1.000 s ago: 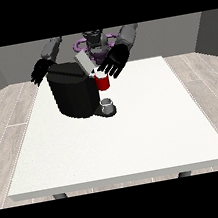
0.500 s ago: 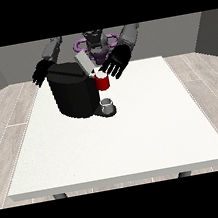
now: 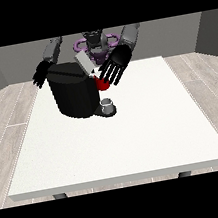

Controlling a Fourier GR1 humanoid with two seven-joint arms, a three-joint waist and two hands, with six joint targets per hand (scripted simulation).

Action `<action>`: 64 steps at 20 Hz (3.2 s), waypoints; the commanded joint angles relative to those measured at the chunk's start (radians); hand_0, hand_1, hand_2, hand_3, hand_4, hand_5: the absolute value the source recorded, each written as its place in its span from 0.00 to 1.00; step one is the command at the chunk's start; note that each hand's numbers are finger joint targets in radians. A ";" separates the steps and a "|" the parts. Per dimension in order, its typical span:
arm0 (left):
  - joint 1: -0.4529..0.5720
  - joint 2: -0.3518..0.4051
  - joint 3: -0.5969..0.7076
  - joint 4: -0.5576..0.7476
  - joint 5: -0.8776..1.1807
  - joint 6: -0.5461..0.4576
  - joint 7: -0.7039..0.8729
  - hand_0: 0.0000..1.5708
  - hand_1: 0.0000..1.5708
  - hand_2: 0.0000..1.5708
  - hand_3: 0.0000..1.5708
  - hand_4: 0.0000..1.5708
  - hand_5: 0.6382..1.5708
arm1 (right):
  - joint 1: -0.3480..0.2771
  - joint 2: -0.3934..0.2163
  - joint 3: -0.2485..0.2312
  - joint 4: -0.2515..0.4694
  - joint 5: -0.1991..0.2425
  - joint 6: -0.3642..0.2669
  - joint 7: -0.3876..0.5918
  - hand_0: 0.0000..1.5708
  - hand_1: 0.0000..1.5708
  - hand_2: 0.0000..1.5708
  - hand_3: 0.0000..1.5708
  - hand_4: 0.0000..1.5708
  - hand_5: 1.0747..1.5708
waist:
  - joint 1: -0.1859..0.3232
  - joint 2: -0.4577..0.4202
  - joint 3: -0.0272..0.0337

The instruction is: Insert the coffee pod into the coffee machine and close the lid

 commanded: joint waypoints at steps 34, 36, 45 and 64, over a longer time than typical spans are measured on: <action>0.508 -0.346 0.275 -0.053 0.386 -0.032 -0.112 0.00 0.00 0.00 0.00 0.12 1.00 | 0.223 -0.065 0.034 -0.095 -0.025 0.104 0.086 0.00 0.00 0.00 0.00 0.16 1.00 | 0.256 -0.522 -0.0019; 0.529 -0.366 0.289 -0.051 0.429 -0.094 -0.065 0.00 0.00 0.00 0.00 0.14 1.00 | 0.208 -0.117 0.004 -0.095 -0.041 0.134 0.113 0.00 0.00 0.00 0.00 0.00 1.00 | 0.303 -0.574 -0.0014; 0.602 -0.443 0.270 -0.180 0.513 -0.108 -0.049 0.00 0.00 0.00 0.00 0.00 1.00 | 0.093 -0.123 0.032 -0.099 -0.027 0.157 0.160 0.00 0.00 0.00 0.00 0.00 1.00 | 0.399 -0.514 -0.0008; 0.812 -0.466 0.112 -0.588 0.702 -0.053 0.072 0.00 0.00 0.00 0.00 0.00 1.00 | -0.074 -0.168 -0.078 0.138 -0.066 0.254 0.037 0.00 0.00 0.00 0.00 0.00 1.00 | 0.444 -0.322 -0.0004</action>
